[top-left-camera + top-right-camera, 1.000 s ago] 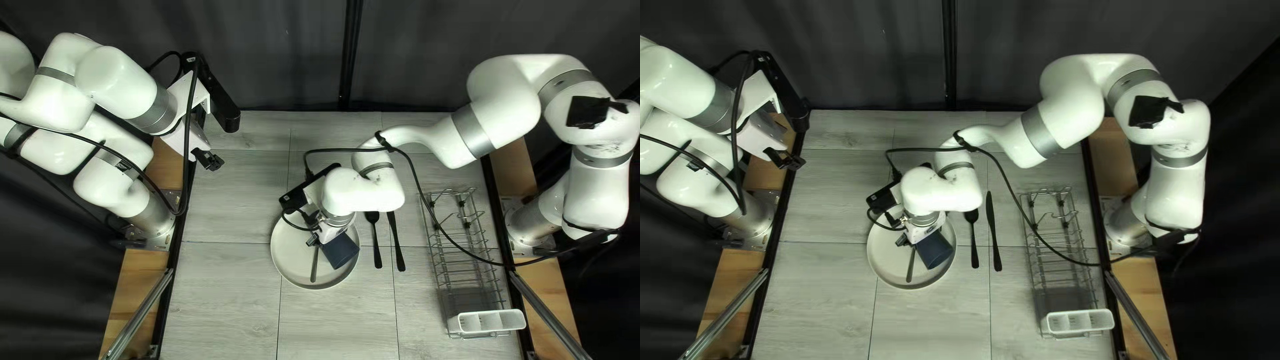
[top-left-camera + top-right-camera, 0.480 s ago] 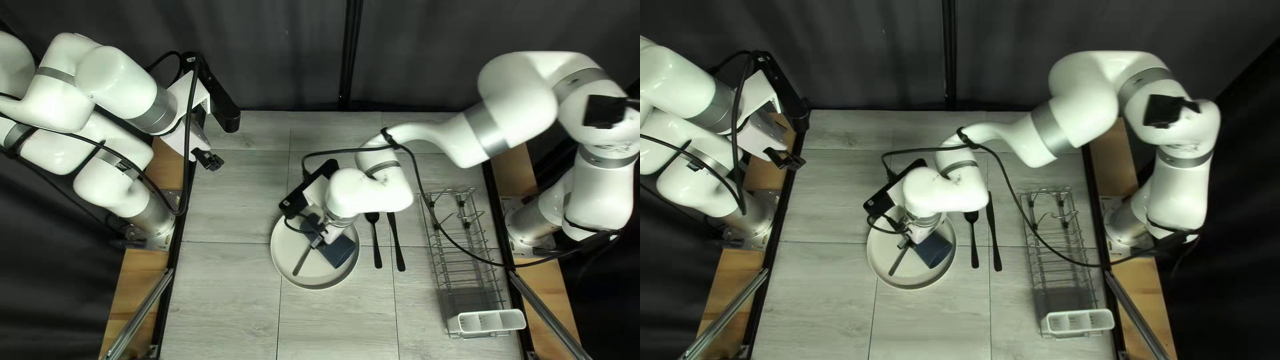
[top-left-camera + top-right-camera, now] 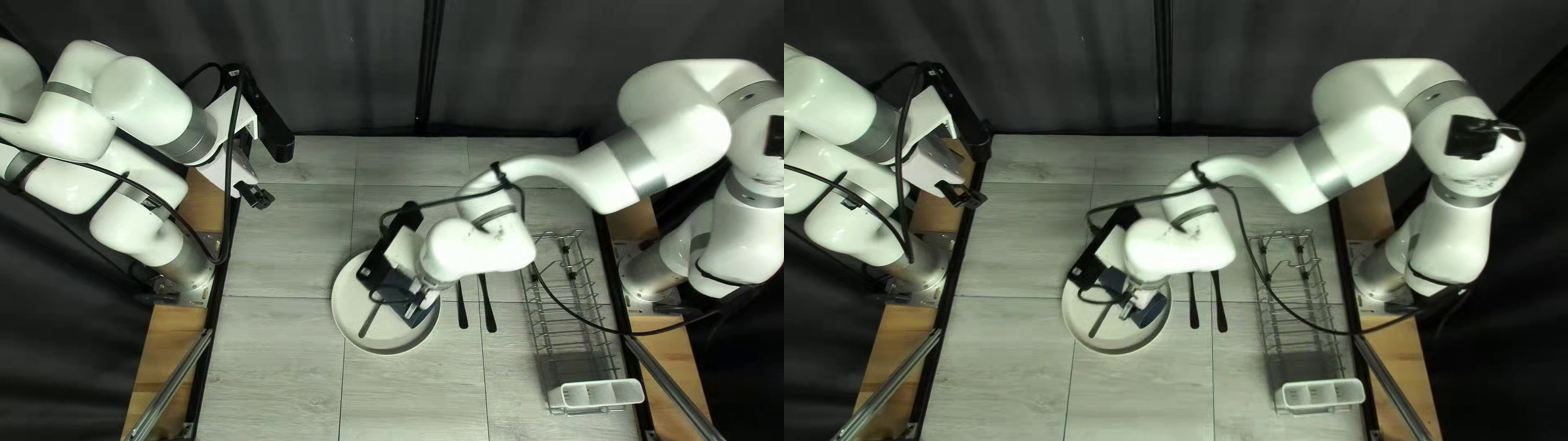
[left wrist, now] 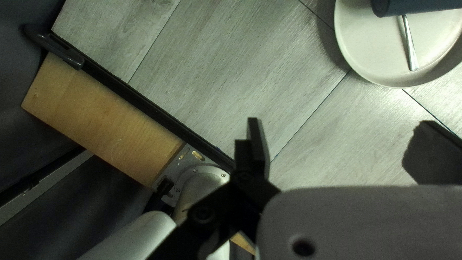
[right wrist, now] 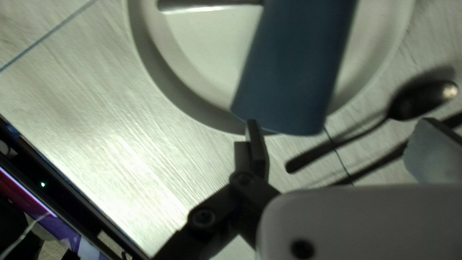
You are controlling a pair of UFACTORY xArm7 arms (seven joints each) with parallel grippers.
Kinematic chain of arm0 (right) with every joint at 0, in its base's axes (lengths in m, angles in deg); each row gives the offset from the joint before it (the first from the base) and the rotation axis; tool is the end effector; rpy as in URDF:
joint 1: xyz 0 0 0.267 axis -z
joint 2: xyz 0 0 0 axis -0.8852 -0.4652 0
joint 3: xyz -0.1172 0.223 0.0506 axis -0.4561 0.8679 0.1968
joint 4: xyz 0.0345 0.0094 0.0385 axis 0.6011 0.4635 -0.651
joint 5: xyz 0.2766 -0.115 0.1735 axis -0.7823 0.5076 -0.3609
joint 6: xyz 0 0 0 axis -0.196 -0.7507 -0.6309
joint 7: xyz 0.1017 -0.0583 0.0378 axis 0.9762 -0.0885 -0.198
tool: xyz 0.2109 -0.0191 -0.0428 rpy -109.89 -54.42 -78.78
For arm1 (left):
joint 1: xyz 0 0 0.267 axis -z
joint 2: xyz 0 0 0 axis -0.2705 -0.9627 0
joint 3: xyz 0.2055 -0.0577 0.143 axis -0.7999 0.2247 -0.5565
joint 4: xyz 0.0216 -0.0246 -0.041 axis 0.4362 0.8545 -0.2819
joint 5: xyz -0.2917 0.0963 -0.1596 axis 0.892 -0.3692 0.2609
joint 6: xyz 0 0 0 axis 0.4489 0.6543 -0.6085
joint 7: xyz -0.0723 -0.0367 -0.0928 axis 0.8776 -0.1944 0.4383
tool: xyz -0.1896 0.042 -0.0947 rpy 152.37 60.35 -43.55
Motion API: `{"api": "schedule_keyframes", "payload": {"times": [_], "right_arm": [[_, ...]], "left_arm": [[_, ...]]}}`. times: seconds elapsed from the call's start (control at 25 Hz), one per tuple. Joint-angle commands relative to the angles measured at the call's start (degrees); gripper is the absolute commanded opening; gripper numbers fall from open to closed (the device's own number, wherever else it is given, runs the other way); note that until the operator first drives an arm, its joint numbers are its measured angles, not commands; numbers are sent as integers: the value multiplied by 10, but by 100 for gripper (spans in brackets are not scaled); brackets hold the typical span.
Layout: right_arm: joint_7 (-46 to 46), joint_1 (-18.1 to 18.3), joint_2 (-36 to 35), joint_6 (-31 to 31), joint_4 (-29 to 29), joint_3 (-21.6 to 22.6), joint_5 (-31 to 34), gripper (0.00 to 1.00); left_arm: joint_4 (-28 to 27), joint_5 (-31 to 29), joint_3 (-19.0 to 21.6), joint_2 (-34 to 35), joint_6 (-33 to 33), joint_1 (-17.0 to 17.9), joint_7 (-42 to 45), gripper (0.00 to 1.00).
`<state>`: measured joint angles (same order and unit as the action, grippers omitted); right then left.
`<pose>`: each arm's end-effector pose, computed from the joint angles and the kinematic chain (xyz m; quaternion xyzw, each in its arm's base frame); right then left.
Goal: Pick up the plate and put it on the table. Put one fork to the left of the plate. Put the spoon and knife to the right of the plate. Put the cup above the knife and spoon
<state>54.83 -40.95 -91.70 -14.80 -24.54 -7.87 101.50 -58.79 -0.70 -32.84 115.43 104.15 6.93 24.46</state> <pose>0.5001 0.0703 0.0780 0.9671 -0.2504 0.0243 0.0375 0.2715 0.0515 0.2683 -0.9368 -0.3285 -0.1112 0.0469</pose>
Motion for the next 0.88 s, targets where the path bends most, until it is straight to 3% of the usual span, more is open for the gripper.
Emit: {"api": "schedule_keyframes", "payload": {"times": [0.04,0.44,0.56,0.64,0.88], "right_arm": [[-33,-40,9,-36,21,23,74,100],[-45,-41,7,-12,32,28,76,100],[-28,-80,1,10,38,38,149,100],[-5,-123,-10,-2,36,40,234,100],[-5,-123,-10,-2,36,40,234,100]], "left_arm": [[0,0,0,0,0,0,0,100],[0,0,0,0,0,0,0,100],[0,0,0,0,0,0,0,100],[0,0,0,0,0,0,0,100],[0,0,0,0,0,0,0,100]]}}
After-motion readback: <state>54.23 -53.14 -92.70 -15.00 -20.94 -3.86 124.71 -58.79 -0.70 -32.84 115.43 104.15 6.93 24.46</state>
